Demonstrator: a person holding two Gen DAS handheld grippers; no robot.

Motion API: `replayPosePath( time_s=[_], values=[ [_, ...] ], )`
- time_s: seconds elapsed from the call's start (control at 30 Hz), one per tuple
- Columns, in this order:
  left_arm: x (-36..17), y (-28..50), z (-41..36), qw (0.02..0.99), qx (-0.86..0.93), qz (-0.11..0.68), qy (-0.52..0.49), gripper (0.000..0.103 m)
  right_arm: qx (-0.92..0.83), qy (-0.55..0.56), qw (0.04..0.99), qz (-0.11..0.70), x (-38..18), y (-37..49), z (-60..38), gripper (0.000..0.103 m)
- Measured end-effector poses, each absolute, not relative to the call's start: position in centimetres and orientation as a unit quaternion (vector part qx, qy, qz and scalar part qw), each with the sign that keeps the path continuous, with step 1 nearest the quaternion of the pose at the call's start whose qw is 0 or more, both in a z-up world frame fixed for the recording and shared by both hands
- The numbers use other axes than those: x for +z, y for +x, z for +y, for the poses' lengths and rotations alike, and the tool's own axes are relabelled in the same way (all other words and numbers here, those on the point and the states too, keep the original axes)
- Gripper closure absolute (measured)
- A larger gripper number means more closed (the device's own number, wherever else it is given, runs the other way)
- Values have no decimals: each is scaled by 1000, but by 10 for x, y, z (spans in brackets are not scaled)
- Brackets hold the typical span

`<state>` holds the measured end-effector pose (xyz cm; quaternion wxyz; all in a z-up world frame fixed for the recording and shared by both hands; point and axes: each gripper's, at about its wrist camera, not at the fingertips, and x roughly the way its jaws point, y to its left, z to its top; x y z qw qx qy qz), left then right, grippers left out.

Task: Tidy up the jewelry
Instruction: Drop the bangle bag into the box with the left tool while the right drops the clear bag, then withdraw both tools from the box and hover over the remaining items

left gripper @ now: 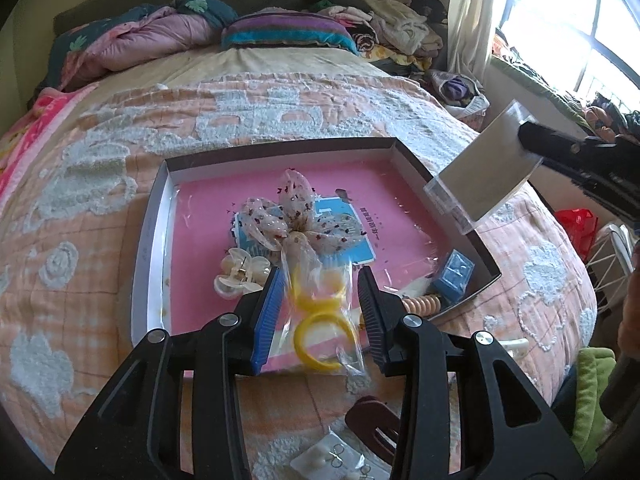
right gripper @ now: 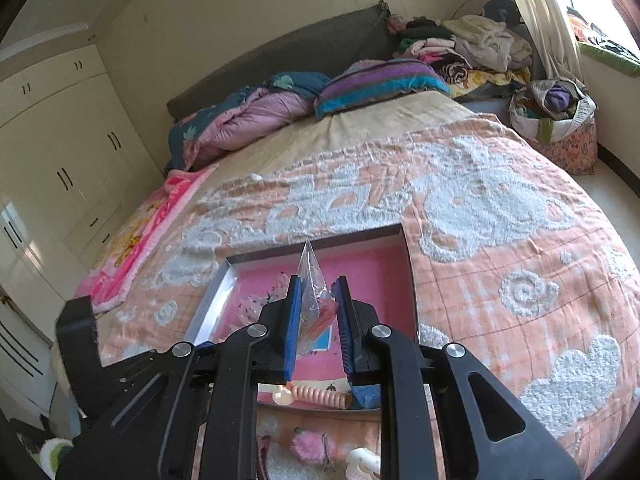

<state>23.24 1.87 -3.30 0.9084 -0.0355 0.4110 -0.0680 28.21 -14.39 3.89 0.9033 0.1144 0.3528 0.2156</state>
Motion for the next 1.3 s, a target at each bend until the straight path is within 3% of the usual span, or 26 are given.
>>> replayPosePath(
  time_s=[0.23,0.63,1.03,1.17,1.3],
  values=[
    [-34,231,21,908,-70,412,-36,70,200,108,893,388,8,300,-139,86],
    [-27,220,19,909,-75,408,-33,59,181,104,870,447,-29,312,-135,82],
    [-9,207,18,915,-74,395,-29,55,176,86,889,414,5,285,-144,43],
    [-1,202,17,918,-71,389,-27,49,178,85,900,388,23,270,-150,23],
    [9,196,15,922,-69,380,-26,38,177,75,911,365,43,255,-151,14]
  ],
)
